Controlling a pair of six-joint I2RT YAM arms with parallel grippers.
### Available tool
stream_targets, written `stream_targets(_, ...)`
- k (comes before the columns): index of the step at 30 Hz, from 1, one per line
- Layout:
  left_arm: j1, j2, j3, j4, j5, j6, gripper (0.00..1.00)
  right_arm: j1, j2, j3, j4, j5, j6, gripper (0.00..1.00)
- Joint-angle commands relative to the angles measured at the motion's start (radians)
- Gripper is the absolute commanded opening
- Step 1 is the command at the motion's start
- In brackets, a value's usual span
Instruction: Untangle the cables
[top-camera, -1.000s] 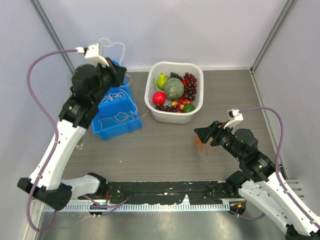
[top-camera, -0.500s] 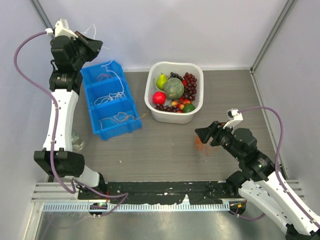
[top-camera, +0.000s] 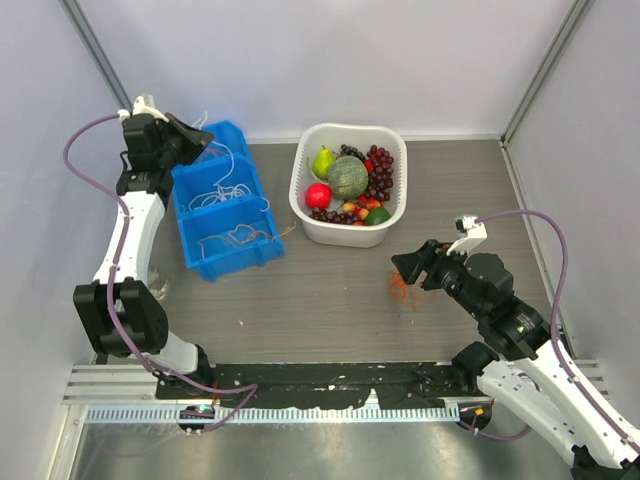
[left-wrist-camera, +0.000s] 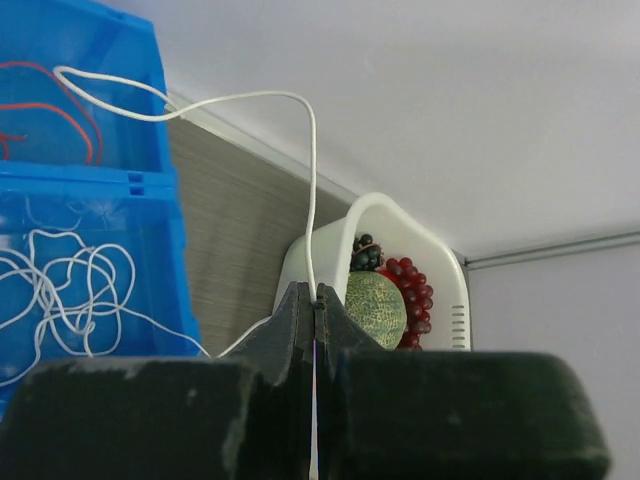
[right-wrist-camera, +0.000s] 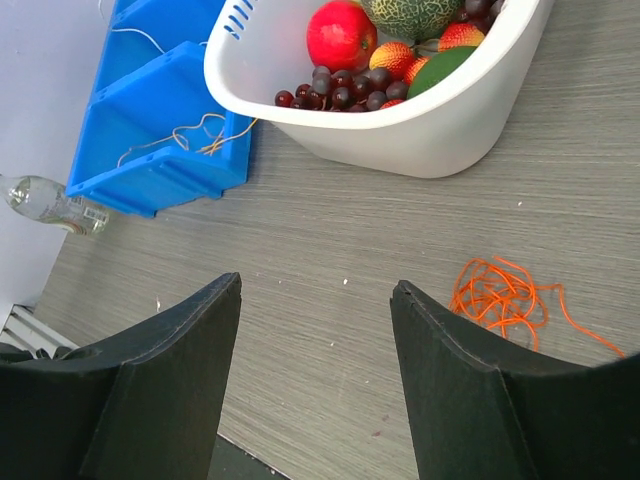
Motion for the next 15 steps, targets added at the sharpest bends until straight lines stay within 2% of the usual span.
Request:
stream_targets(1, 0.001, -0.066, -0.003, 0.073, 0.011, 0.017, 0.0, -0.004, 0.016, 0.032, 0.05, 0.011, -0.015, 0.66)
stream_targets(4, 0.001, -0.072, 0.013, 0.041, -0.002, 0.033, 0.0, -0.004, 0.019, 0.031, 0.051, 0.005, -0.015, 0.66)
stream_targets(10, 0.001, -0.118, 0.054, 0.01, -0.124, 0.092, 0.0, -0.004, 0.016, 0.026, 0.051, 0.009, -0.013, 0.66)
stream_targets(15, 0.002, -0.054, 0.267, -0.004, -0.02, 0.088, 0.0, -0.002, 0.029, 0.028, 0.053, 0.006, -0.013, 0.67)
